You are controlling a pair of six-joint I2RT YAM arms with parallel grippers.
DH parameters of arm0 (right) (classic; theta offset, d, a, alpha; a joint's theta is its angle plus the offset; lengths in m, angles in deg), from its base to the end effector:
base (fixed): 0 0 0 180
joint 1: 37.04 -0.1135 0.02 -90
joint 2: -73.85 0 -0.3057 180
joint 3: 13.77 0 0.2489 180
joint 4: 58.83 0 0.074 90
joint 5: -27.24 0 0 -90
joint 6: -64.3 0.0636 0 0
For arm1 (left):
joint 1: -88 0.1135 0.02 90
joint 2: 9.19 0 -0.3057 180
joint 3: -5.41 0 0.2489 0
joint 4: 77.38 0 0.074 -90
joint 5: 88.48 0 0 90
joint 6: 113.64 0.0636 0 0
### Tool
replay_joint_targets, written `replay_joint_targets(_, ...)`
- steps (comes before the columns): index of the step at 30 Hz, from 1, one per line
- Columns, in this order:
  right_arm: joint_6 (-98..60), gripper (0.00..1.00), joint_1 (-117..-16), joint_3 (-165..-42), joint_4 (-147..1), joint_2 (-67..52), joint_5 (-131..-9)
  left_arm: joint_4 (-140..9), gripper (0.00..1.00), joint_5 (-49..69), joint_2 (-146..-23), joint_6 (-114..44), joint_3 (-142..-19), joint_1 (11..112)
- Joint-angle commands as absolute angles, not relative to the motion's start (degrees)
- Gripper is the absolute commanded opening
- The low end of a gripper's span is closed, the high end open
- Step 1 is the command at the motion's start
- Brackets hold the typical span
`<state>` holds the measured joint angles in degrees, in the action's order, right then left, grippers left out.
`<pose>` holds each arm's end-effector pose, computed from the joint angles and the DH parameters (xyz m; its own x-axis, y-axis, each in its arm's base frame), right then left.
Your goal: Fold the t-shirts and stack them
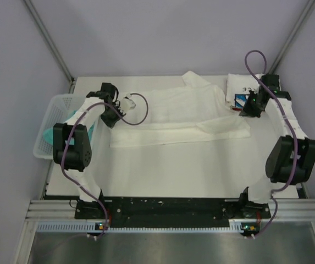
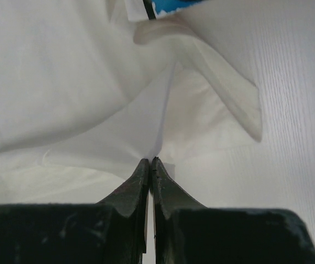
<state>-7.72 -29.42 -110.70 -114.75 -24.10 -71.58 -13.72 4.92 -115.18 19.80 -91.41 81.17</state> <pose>0.3837 -0.0415 0.2971 -0.7753 0.4115 -0.4792 0.3022 0.9079 0.2906 0.3873 -0.0502 0.2363 -0.5952 0.7626 -0.2533 0.7511 0.6400 0.1618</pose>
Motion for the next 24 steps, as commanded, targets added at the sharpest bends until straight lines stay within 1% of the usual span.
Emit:
replay_joint_targets(1, -3.9, 0.0, -30.0, -102.1, -118.1, -2.6, -68.4, -11.0, 0.0, 7.6, -105.7, 21.0, -89.8, 81.4)
replay_joint_targets(4, -1.3, 0.0, -29.9, -95.1, -120.5, 10.1, -68.3, -8.3, 0.0, 10.5, -100.1, 22.3, -86.5, 81.4)
replay_joint_targets(8, 2.2, 0.0, -30.0, -87.4, -125.8, 23.7, -68.4, -7.3, 0.0, 11.8, -93.4, 24.5, -79.7, 81.4)
replay_joint_targets(14, 5.1, 0.0, -30.0, -81.3, -135.3, 36.8, -69.3, -7.6, 0.0, 12.1, -88.0, 25.1, -72.4, 81.4)
replay_joint_targets(18, 5.7, 0.0, -30.0, -78.3, -134.8, 37.8, -69.9, -8.8, 0.0, 12.2, -87.4, 24.2, -73.2, 81.4)
replay_joint_targets(21, 5.2, 0.0, -30.0, -77.6, -130.1, 33.8, -69.0, -10.6, 0.0, 10.9, -89.4, 23.2, -75.6, 81.4)
replay_joint_targets(24, 3.9, 0.0, -29.9, -79.5, -124.1, 27.5, -66.1, -13.2, 0.0, 8.8, -92.6, 22.6, -77.3, 81.4)
